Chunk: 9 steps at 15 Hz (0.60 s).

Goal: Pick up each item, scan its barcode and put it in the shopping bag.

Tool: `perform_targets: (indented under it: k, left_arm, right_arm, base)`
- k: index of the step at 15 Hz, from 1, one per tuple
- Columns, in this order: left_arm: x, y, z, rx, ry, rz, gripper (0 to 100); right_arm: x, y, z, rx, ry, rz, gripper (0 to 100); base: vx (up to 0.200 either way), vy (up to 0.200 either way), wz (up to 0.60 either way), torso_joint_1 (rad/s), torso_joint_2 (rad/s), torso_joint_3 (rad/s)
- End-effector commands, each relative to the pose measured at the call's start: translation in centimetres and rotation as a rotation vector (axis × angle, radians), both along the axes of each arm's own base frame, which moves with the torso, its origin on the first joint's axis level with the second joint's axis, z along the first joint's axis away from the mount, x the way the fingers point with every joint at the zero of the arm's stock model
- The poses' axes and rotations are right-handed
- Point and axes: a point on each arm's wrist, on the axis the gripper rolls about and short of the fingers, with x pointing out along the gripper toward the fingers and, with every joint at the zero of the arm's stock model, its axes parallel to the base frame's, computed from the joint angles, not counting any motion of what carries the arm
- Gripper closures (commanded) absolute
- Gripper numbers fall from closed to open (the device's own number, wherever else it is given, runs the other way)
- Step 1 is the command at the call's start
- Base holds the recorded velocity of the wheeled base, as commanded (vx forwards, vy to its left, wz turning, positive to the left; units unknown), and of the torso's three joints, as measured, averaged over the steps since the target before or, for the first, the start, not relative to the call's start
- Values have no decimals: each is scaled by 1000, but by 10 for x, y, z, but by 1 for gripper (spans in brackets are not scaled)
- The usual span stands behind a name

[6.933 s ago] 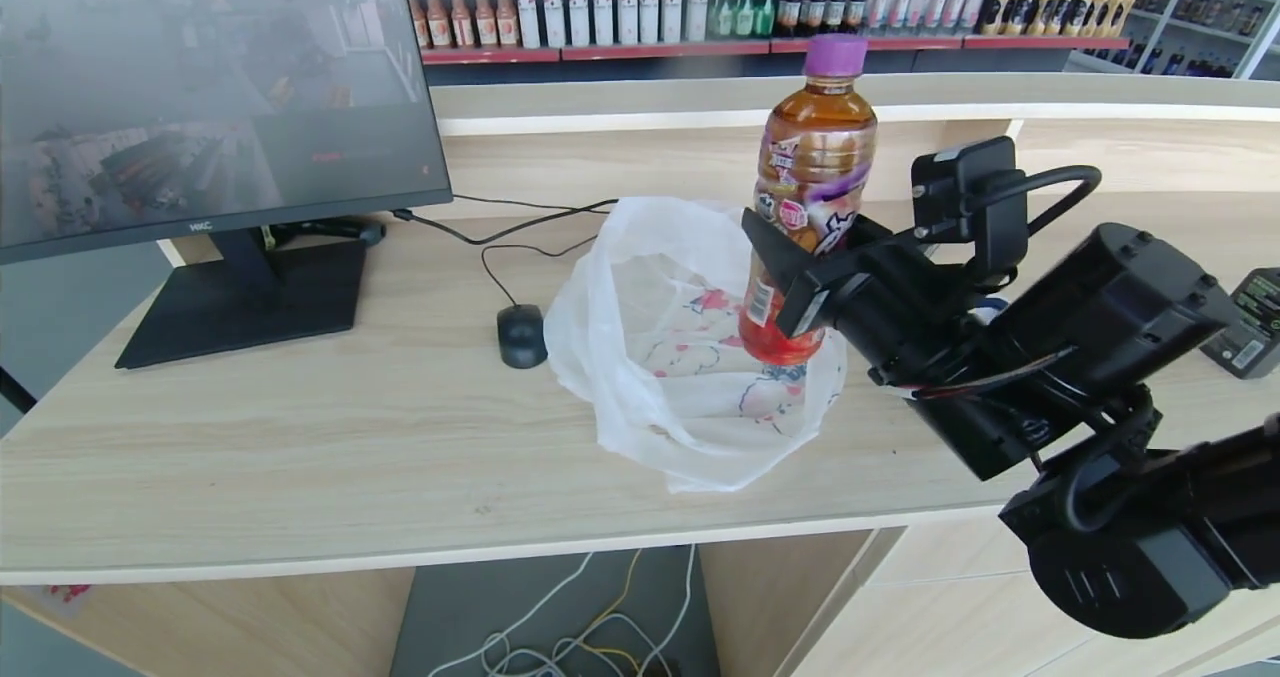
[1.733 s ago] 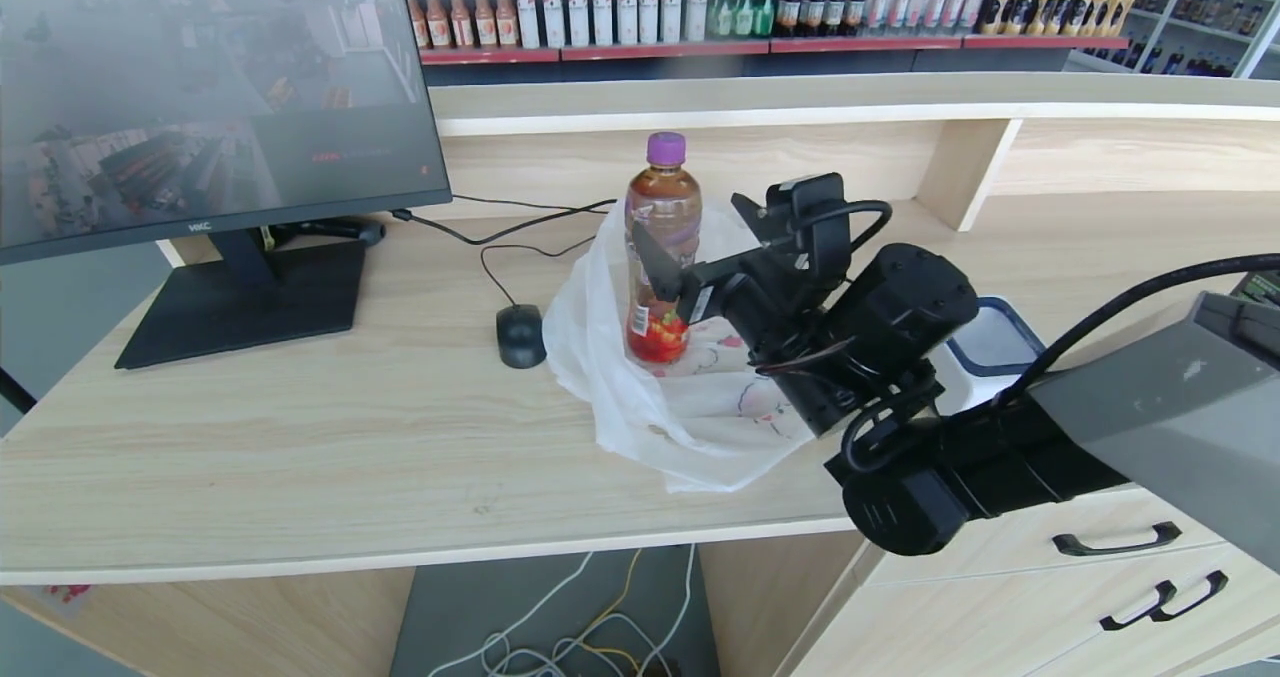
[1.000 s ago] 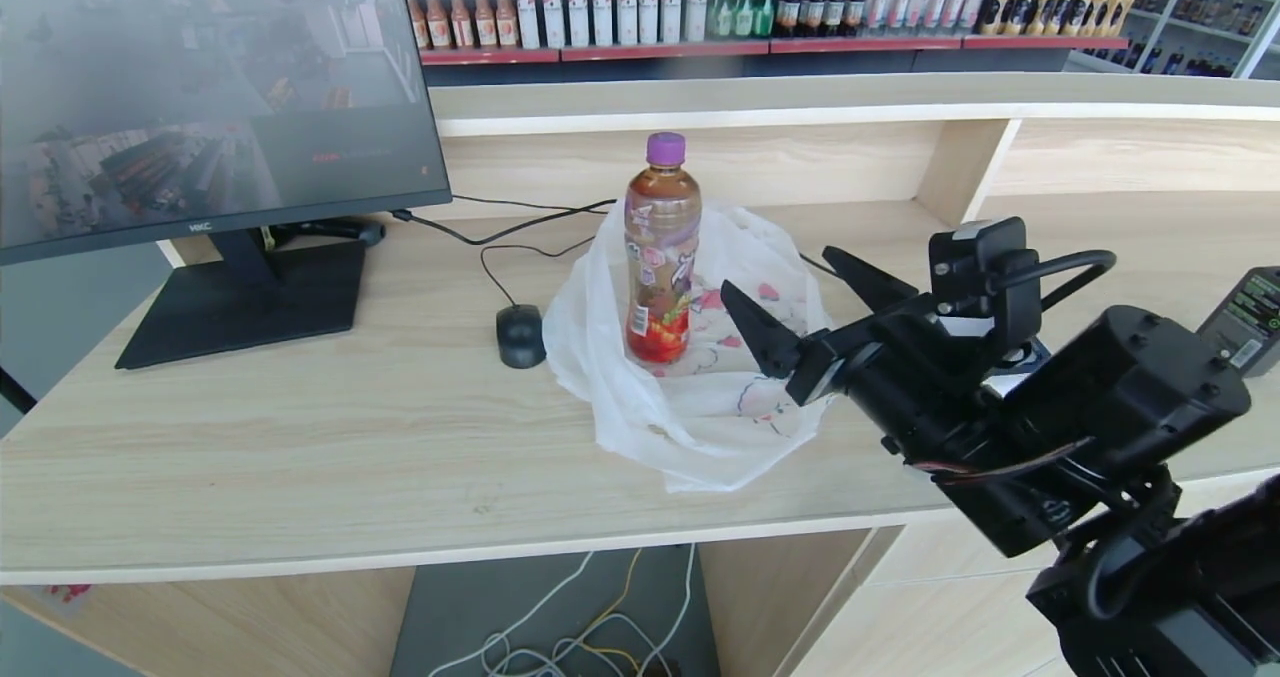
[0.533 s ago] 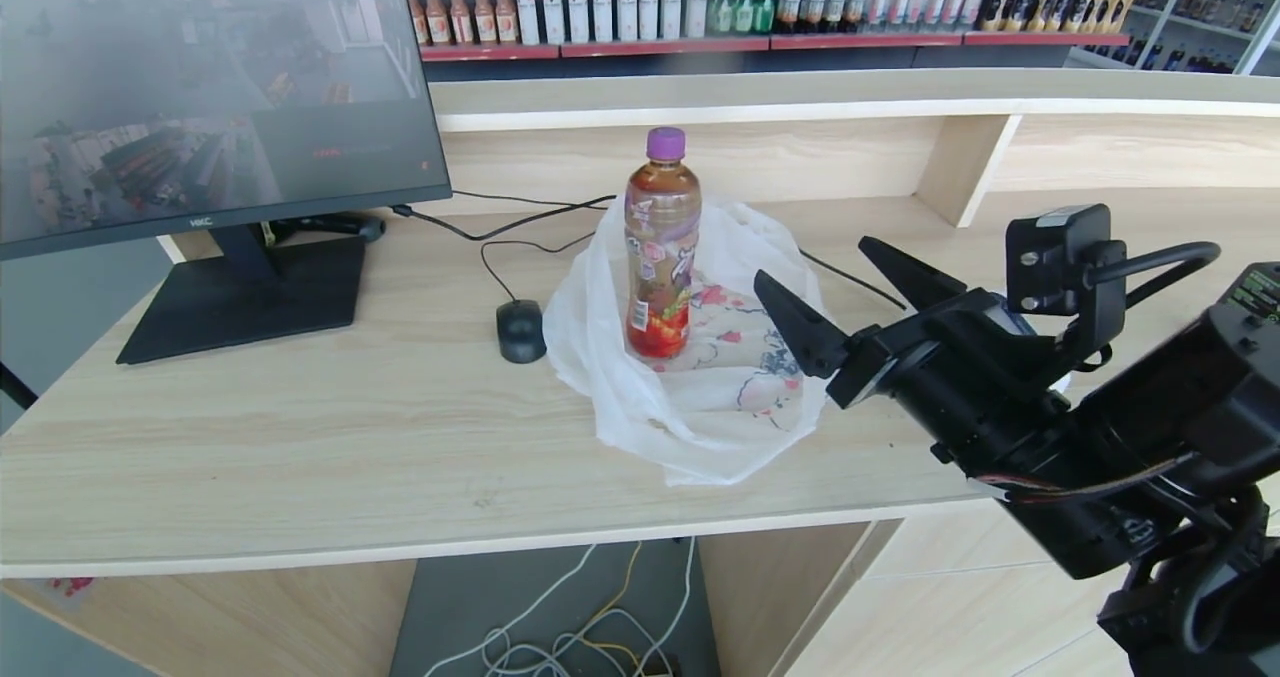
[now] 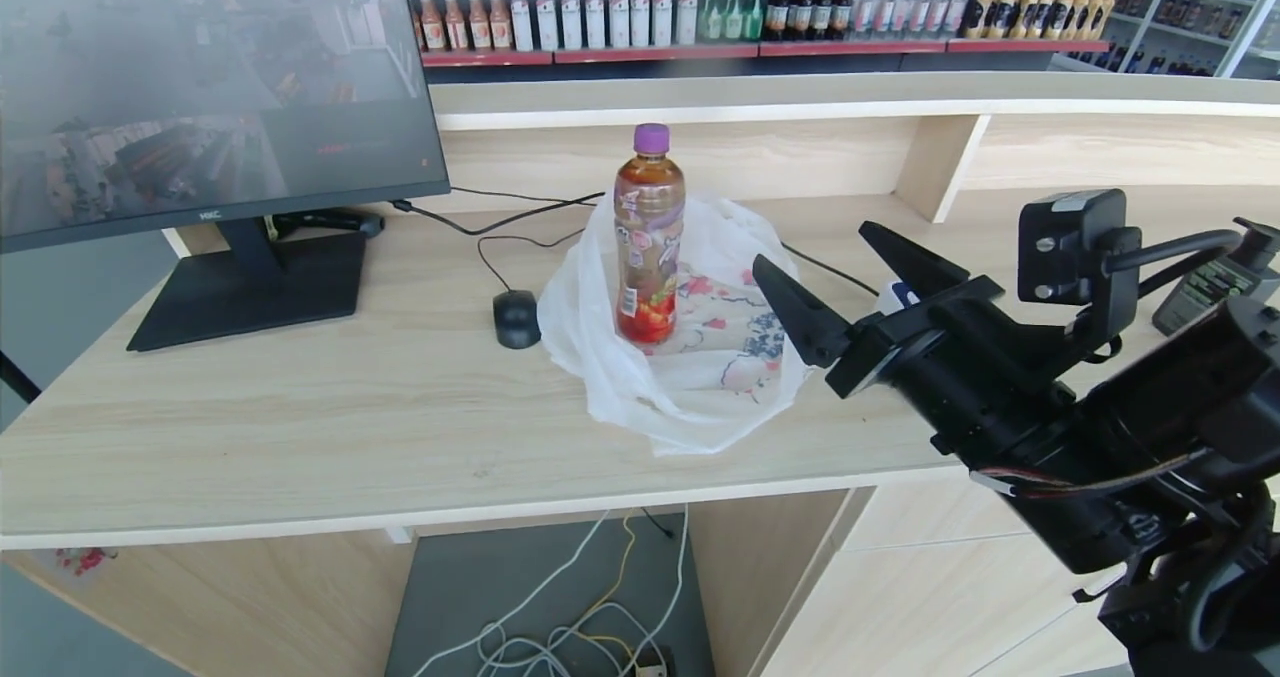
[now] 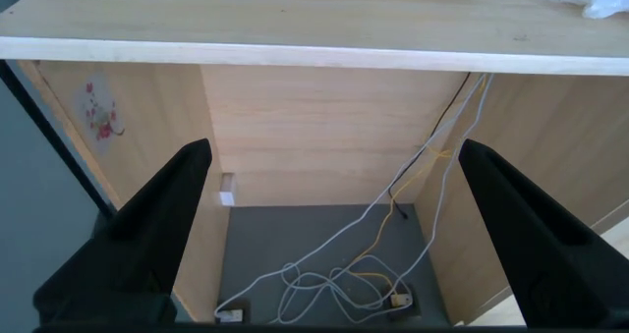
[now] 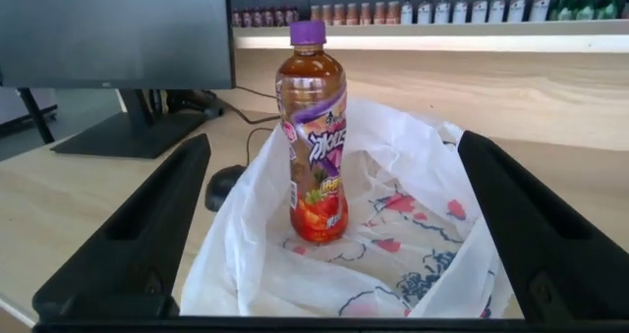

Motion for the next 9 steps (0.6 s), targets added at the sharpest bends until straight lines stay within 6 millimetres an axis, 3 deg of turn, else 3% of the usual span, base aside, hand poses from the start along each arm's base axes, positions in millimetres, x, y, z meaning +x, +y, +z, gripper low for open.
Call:
perform_targets:
  k: [1, 9]
  left_arm:
    - [0, 0, 0, -2, -1, 1, 0]
    - [0, 0, 1, -18, -6, 2, 0]
  right_arm:
    - [4, 2, -2, -4, 5, -2, 0]
    - [-4, -3, 6, 13, -16, -4, 0]
  base:
    - [0, -200, 0, 7, 2, 2]
    - [0, -200, 0, 5, 1, 1]
